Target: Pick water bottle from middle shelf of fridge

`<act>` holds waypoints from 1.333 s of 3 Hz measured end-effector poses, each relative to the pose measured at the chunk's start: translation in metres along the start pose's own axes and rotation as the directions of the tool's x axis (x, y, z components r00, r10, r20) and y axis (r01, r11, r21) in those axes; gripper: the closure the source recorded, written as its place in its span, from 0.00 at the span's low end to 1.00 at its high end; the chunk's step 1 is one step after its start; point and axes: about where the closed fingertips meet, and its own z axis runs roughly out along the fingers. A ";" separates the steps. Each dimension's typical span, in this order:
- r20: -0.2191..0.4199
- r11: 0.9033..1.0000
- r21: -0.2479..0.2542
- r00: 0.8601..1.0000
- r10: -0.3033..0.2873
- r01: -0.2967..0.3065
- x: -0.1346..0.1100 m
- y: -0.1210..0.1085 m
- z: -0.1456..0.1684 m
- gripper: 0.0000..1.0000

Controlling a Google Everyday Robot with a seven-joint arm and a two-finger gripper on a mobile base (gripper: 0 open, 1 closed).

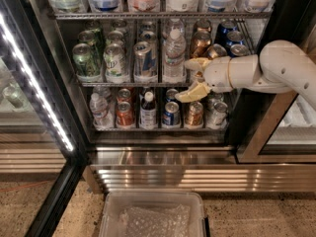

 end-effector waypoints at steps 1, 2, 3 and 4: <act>-0.020 0.999 0.039 1.000 -0.014 0.015 -0.006 0.003 -0.011 0.15; -0.040 0.998 0.054 0.999 -0.014 0.016 -0.003 -0.002 -0.011 0.08; -0.037 0.998 0.055 0.999 -0.008 0.010 0.003 -0.008 -0.002 0.09; -0.025 0.999 0.039 1.000 0.013 -0.012 0.012 -0.012 0.016 0.08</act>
Offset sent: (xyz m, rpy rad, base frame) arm 0.0043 -0.0189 0.0077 -0.0604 -0.0303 -0.0842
